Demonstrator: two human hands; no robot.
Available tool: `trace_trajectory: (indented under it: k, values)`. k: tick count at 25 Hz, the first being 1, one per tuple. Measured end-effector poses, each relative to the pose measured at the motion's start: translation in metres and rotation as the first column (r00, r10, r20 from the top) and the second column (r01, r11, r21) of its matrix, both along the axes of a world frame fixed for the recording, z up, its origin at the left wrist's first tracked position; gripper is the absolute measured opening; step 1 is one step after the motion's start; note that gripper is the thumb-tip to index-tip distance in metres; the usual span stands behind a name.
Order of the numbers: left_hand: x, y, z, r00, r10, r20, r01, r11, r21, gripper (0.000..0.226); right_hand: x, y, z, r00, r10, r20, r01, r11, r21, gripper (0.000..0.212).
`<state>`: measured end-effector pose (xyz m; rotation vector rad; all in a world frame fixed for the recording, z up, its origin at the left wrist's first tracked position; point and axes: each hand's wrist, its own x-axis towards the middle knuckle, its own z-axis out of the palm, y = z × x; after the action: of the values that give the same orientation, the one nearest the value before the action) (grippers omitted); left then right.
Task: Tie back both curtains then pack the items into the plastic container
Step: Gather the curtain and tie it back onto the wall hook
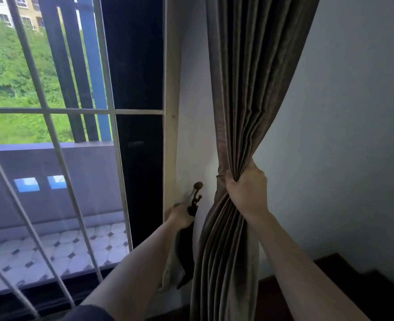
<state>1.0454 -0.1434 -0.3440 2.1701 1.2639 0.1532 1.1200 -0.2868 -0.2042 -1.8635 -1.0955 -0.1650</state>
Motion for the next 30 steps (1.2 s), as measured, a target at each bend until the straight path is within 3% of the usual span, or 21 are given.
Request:
trace_trajectory:
  k: [4, 6, 8, 10, 11, 15, 17, 22, 27, 30]
  values:
    - [0.01, 0.004, -0.027, 0.996, 0.073, 0.05, -0.069, 0.995, -0.077, 0.029, 0.008, -0.002, 0.003, 0.999, 0.04, -0.037, -0.039, 0.999, 0.022, 0.035]
    - [0.006, 0.007, -0.037, 0.977, 0.13, 0.166, -0.112, 0.987, -0.114, 0.021, 0.012, 0.0, 0.003, 0.998, 0.041, -0.045, -0.04, 0.999, 0.026, 0.036]
    - [-0.005, 0.008, -0.041, 0.911, 0.218, 0.35, -0.119, 0.952, -0.282, 0.023, 0.015, 0.002, 0.002, 0.998, 0.038, -0.054, -0.036, 0.999, 0.026, 0.036]
    - [-0.021, 0.009, -0.034, 0.842, 0.235, 0.486, -0.001, 0.901, -0.434, 0.032, 0.014, 0.006, 0.0, 0.997, 0.045, -0.059, -0.043, 0.999, 0.026, 0.036]
    - [-0.03, 0.012, -0.032, 0.854, 0.164, 0.494, 0.08, 0.897, -0.435, 0.037, 0.011, 0.009, -0.001, 0.997, 0.053, -0.063, -0.052, 0.998, 0.026, 0.037]
    - [-0.067, 0.029, -0.018, 0.964, -0.182, 0.195, 0.225, 0.948, -0.224, 0.026, -0.004, 0.019, -0.006, 0.993, 0.084, -0.08, -0.081, 0.996, 0.039, 0.04]
    - [-0.092, 0.044, -0.007, 0.977, -0.187, 0.099, 0.197, 0.974, -0.107, 0.015, -0.016, 0.025, -0.009, 0.991, 0.099, -0.087, -0.096, 0.995, 0.037, 0.04]
    - [-0.147, 0.066, 0.035, 0.99, -0.137, -0.031, 0.141, 0.958, 0.251, 0.026, -0.049, 0.043, -0.015, 0.972, 0.192, -0.133, -0.184, 0.981, 0.068, 0.041]
    - [-0.16, 0.063, 0.051, 0.992, -0.104, -0.07, 0.124, 0.88, 0.459, 0.029, -0.077, 0.063, -0.016, 0.952, 0.232, -0.199, -0.221, 0.972, 0.077, 0.045]
    - [-0.171, 0.062, 0.059, 0.994, -0.056, -0.089, 0.094, 0.856, 0.508, 0.026, -0.09, 0.076, -0.013, 0.945, 0.246, -0.213, -0.23, 0.968, 0.098, 0.042]
